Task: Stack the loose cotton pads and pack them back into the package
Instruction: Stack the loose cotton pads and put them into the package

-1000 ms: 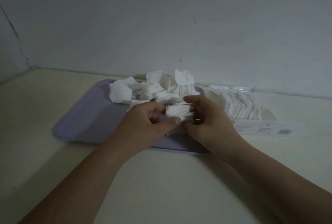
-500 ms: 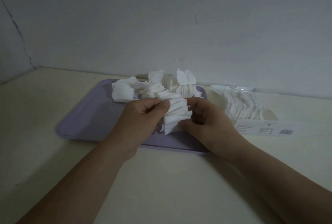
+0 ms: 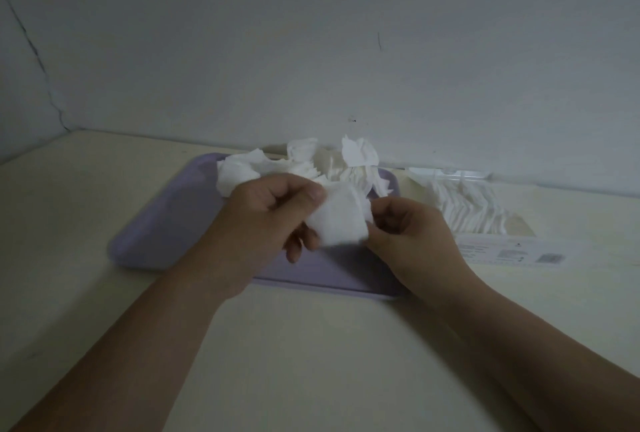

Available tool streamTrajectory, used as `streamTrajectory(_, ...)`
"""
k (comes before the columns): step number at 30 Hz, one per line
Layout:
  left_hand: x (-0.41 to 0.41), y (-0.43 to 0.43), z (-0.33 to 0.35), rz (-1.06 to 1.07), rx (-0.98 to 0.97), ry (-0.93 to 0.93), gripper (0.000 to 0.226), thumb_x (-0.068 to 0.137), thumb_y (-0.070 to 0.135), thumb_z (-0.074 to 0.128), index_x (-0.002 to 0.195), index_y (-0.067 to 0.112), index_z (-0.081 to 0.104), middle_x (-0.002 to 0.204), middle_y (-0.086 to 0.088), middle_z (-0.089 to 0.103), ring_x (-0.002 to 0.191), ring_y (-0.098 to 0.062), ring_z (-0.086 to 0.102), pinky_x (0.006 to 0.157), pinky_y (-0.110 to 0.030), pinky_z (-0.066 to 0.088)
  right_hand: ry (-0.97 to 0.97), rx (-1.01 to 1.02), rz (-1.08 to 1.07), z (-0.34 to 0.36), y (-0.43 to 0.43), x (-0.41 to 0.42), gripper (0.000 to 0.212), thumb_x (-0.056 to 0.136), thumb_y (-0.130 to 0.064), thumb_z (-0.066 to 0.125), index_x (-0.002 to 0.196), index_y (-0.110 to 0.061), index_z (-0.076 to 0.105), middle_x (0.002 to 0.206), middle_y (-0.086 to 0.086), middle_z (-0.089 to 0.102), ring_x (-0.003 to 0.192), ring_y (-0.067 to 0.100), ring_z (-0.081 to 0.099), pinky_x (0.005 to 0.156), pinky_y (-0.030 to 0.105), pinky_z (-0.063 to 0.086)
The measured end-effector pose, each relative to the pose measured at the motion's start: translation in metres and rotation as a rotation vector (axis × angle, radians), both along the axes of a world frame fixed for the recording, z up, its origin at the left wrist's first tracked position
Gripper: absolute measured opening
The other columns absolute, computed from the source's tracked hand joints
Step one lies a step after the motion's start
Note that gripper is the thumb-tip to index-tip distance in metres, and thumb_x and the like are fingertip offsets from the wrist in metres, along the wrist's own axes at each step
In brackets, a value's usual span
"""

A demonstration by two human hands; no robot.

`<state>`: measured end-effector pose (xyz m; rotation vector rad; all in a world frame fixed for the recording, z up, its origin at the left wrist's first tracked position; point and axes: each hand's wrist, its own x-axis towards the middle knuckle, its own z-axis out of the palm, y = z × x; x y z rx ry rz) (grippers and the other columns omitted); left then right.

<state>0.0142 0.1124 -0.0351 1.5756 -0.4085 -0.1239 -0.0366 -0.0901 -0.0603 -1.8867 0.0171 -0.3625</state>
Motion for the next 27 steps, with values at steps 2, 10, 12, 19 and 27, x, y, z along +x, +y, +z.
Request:
streamTrajectory(2, -0.005, -0.005, -0.004, -0.047, 0.102, 0.004, 0.012, 0.099, 0.016, 0.065, 0.094, 0.009, 0.073, 0.065, -0.014, 0.068, 0.051, -0.017, 0.061, 0.044, -0.026, 0.046, 0.007, 0.096, 0.029, 0.001, -0.001, -0.001, 0.003, 0.091, -0.012, 0.075, 0.090, -0.009, 0.075, 0.081, -0.003, 0.080, 0.076, 0.011, 0.074, 0.072, 0.025, 0.056)
streamTrajectory(10, -0.003, -0.003, -0.006, -0.107, 0.077, 0.068, 0.023, 0.087, -0.001, 0.076, 0.107, 0.004, 0.066, 0.087, -0.013, 0.079, 0.070, -0.017, 0.073, 0.055, -0.025, 0.051, 0.031, 0.123, 0.108, 0.001, -0.004, -0.001, 0.019, 0.095, 0.000, 0.066, 0.108, -0.009, 0.076, 0.098, 0.003, 0.082, 0.099, 0.018, 0.077, 0.089, 0.027, 0.060)
streamTrajectory(12, -0.002, -0.003, -0.009, -0.077, 0.107, 0.039, 0.023, 0.086, -0.003, 0.077, 0.104, 0.008, 0.067, 0.086, -0.012, 0.080, 0.075, -0.022, 0.073, 0.058, -0.031, 0.051, 0.022, 0.100, 0.113, 0.000, -0.005, -0.001, 0.017, 0.096, -0.002, 0.067, 0.105, -0.010, 0.078, 0.097, 0.001, 0.082, 0.099, 0.016, 0.077, 0.089, 0.025, 0.059)
streamTrajectory(19, -0.003, -0.006, -0.013, 0.011, 0.095, -0.001, 0.009, 0.086, 0.003, 0.079, 0.089, 0.007, 0.071, 0.073, -0.007, 0.074, 0.058, -0.009, 0.061, 0.051, -0.011, 0.042, 0.069, 0.211, 0.234, -0.002, -0.003, -0.001, 0.016, 0.095, 0.003, 0.063, 0.104, -0.004, 0.073, 0.106, 0.021, 0.078, 0.099, 0.028, 0.073, 0.095, 0.042, 0.053)
streamTrajectory(27, -0.003, -0.009, -0.018, 0.029, 0.086, -0.062, 0.011, 0.083, 0.005, 0.082, 0.084, 0.013, 0.074, 0.071, 0.000, 0.072, 0.055, -0.001, 0.057, 0.051, -0.013, 0.043, 0.048, 0.130, 0.206, -0.005, 0.001, 0.000, 0.031, 0.090, -0.023, 0.078, 0.117, -0.009, 0.070, 0.108, 0.009, 0.080, 0.107, 0.031, 0.074, 0.103, 0.057, 0.053)
